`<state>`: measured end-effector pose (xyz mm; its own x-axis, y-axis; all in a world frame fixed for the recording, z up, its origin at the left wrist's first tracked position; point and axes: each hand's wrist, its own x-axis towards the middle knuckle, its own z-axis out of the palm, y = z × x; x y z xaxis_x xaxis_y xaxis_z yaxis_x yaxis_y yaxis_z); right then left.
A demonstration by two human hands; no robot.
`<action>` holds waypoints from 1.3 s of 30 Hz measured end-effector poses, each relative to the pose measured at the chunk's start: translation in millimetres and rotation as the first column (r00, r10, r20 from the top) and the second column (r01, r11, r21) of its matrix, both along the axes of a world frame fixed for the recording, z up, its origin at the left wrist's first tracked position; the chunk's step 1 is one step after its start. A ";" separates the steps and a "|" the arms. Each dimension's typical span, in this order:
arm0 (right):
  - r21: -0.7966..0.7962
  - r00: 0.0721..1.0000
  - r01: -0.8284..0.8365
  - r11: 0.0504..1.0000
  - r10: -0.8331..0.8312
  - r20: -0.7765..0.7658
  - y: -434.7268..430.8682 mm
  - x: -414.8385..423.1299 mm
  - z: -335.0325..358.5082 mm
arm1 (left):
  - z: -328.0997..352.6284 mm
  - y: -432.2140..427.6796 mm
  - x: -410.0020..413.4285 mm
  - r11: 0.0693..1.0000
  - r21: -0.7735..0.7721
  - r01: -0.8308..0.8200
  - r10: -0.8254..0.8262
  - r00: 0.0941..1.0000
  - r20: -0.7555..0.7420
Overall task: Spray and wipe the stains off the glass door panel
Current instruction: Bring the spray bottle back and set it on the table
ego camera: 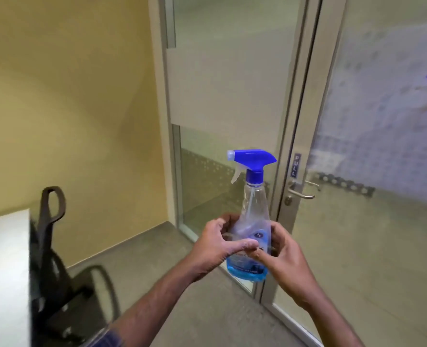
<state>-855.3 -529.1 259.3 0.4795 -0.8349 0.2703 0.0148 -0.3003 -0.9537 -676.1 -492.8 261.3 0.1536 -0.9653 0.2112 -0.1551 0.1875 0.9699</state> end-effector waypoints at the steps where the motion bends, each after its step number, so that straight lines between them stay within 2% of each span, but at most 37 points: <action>1: 0.001 0.999 -0.036 0.999 0.036 -0.011 9.8 12.9 -0.5 | -0.9 16.6 13.5 1.000 0.009 -0.029 0.030 0.999 -0.014; 7: 0.062 0.965 -0.257 0.964 0.260 -0.034 76.7 109.4 -6.5 | -5.8 129.4 104.6 0.988 0.055 -0.147 0.148 0.989 -0.019; 13: 0.079 0.894 -0.430 0.899 0.437 -0.099 158.6 234.5 -25.7 | -18.5 253.0 210.3 0.946 0.110 -0.306 0.303 0.952 0.042; 18: 0.015 0.835 -0.522 0.853 0.515 -0.192 239.6 341.0 -45.5 | -41.4 348.4 301.9 0.910 0.131 -0.394 0.385 0.919 0.090; 22: 0.087 0.808 -0.554 0.828 0.560 -0.183 284.5 415.9 -63.3 | -54.9 404.8 358.4 0.856 0.138 -0.499 0.484 0.866 0.129; 28: 0.090 0.748 -0.614 0.784 0.614 -0.252 322.5 515.5 -75.8 | -64.2 455.2 428.9 0.749 0.166 -0.641 0.611 0.766 0.199; 34: 0.033 0.734 -0.632 0.775 0.611 -0.295 320.6 600.6 -98.0 | -78.1 465.9 489.7 0.658 0.186 -0.730 0.703 0.683 0.199; 39: 0.036 0.738 -0.644 0.765 0.632 -0.238 302.1 659.5 -107.6 | -98.7 460.7 545.1 0.504 0.180 -0.845 0.812 0.534 0.235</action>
